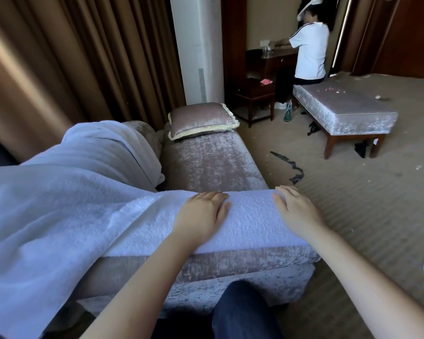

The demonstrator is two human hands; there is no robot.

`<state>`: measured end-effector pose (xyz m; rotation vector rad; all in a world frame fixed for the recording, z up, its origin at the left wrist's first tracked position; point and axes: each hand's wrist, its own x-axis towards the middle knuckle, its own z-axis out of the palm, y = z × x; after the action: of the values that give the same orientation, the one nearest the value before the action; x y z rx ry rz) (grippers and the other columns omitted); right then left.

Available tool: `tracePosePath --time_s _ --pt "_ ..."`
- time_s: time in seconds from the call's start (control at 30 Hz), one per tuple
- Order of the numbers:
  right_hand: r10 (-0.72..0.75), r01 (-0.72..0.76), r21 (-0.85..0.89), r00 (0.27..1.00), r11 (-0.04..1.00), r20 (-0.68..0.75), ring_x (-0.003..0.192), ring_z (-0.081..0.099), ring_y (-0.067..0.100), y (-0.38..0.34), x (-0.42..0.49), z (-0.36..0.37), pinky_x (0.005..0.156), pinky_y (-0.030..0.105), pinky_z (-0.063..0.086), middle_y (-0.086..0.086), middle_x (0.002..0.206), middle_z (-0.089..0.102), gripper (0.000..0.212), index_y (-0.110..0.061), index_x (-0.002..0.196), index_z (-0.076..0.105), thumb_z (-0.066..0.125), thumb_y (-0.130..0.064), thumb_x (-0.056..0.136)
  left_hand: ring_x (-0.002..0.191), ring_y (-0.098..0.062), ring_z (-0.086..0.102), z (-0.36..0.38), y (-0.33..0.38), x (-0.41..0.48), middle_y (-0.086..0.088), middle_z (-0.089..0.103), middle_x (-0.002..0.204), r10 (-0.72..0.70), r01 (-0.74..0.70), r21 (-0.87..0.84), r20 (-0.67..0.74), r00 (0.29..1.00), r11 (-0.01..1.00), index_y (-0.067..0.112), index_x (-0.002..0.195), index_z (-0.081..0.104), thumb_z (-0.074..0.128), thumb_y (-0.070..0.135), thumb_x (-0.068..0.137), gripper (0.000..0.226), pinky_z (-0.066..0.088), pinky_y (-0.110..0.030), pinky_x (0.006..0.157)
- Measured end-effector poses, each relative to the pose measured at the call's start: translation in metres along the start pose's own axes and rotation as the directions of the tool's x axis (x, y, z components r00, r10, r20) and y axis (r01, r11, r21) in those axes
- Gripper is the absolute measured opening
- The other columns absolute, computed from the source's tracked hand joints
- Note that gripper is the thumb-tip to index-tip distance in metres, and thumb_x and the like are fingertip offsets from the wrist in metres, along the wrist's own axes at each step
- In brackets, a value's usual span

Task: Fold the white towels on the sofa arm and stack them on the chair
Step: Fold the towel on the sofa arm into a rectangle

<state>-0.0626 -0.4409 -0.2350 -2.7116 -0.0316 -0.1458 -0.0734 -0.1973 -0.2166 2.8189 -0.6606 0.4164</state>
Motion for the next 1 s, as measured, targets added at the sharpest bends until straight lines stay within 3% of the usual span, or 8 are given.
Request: tracePosePath --time_s 0.1,0.17,0.3,0.5,0.63,0.8,0.87,1.0 --pt "-0.079 0.061 -0.207 0.994 0.976 -0.079 0.148 0.013 0.013 -0.014 -0.007 -0.007 0.12 0.037 0.01 -0.004 0.159 0.025 0.049 -0.019 0.15 0.032 0.024 -0.034 0.105 0.099 -0.019 0.063 -0.019 -0.002 -0.012 0.001 0.069 0.109 -0.006 -0.015 -0.155 -0.137 0.991 0.988 0.018 0.116 0.067 0.037 0.036 0.097 0.04 0.044 -0.026 0.075" --pt "-0.231 0.194 -0.173 0.947 0.966 -0.224 0.144 0.027 0.016 -0.037 -0.016 -0.009 0.117 0.038 0.017 -0.002 0.152 0.038 0.042 -0.016 0.143 0.044 0.035 -0.028 0.104 0.092 -0.019 0.062 -0.044 -0.012 -0.03 0.0 0.069 0.099 0.006 -0.045 -0.141 -0.268 0.964 0.989 0.017 0.106 0.069 0.038 0.036 0.094 0.039 0.048 -0.029 0.072" --pt "-0.538 0.527 -0.146 0.747 0.837 -0.39 0.114 0.059 0.022 -0.113 -0.028 0.009 0.097 0.038 0.043 0.001 0.12 0.065 0.032 -0.013 0.116 0.066 0.052 -0.021 0.089 0.09 -0.024 0.062 -0.095 -0.061 -0.09 -0.002 0.068 0.099 0.005 0.017 0.045 -0.438 0.899 0.999 0.012 0.102 0.068 0.044 0.026 0.095 0.029 0.051 -0.037 0.072" --pt "-0.84 0.875 -0.055 0.443 0.482 -0.314 0.099 0.06 0.019 -0.226 -0.062 0.076 0.085 0.031 0.046 -0.001 0.108 0.066 0.024 -0.014 0.101 0.07 0.061 -0.009 0.079 0.087 -0.025 0.055 -0.131 -0.153 -0.231 -0.001 0.065 0.091 -0.291 0.427 0.162 -0.52 0.803 0.89 0.011 0.092 0.065 0.042 0.026 0.09 0.027 0.044 -0.035 0.072" --pt "-0.909 0.946 -0.064 0.284 0.317 -0.304 0.098 0.057 0.024 -0.26 -0.081 0.113 0.09 0.028 0.039 0.007 0.108 0.064 0.029 -0.01 0.098 0.069 0.066 0.004 0.074 0.08 -0.034 0.06 -0.12 -0.193 -0.305 -0.006 0.065 0.095 -0.365 0.507 0.272 -0.436 0.822 0.818 0.008 0.098 0.066 0.045 0.021 0.084 0.028 0.052 -0.04 0.061" --pt "-0.939 0.938 -0.18 0.251 0.296 -0.237 0.108 0.055 0.025 -0.277 -0.079 0.124 0.098 0.035 0.038 0.005 0.116 0.064 0.033 -0.013 0.105 0.068 0.075 -0.008 0.073 0.104 -0.032 0.057 -0.096 -0.207 -0.323 -0.01 0.055 0.122 -0.36 0.462 0.31 -0.333 0.871 0.831 0.011 0.122 0.059 0.062 0.011 0.074 0.049 0.055 -0.043 0.075" --pt "-0.931 0.927 -0.221 0.241 0.304 -0.273 0.104 0.058 0.024 -0.28 -0.078 0.125 0.095 0.034 0.04 0.004 0.111 0.066 0.024 -0.014 0.1 0.069 0.073 -0.009 0.077 0.105 -0.033 0.054 -0.091 -0.208 -0.317 -0.012 0.052 0.122 -0.337 0.457 0.28 -0.385 0.859 0.844 0.011 0.122 0.058 0.052 0.012 0.076 0.046 0.055 -0.043 0.074" --pt "-0.898 0.912 -0.26 0.203 0.318 -0.389 0.087 0.064 0.021 -0.289 -0.076 0.127 0.084 0.031 0.045 0.0 0.092 0.067 0.009 -0.015 0.084 0.07 0.065 -0.007 0.086 0.101 -0.031 0.051 -0.088 -0.214 -0.306 -0.014 0.056 0.119 -0.282 0.44 0.218 -0.51 0.812 0.871 0.008 0.11 0.066 0.066 -0.004 0.069 0.042 0.055 -0.041 0.068"
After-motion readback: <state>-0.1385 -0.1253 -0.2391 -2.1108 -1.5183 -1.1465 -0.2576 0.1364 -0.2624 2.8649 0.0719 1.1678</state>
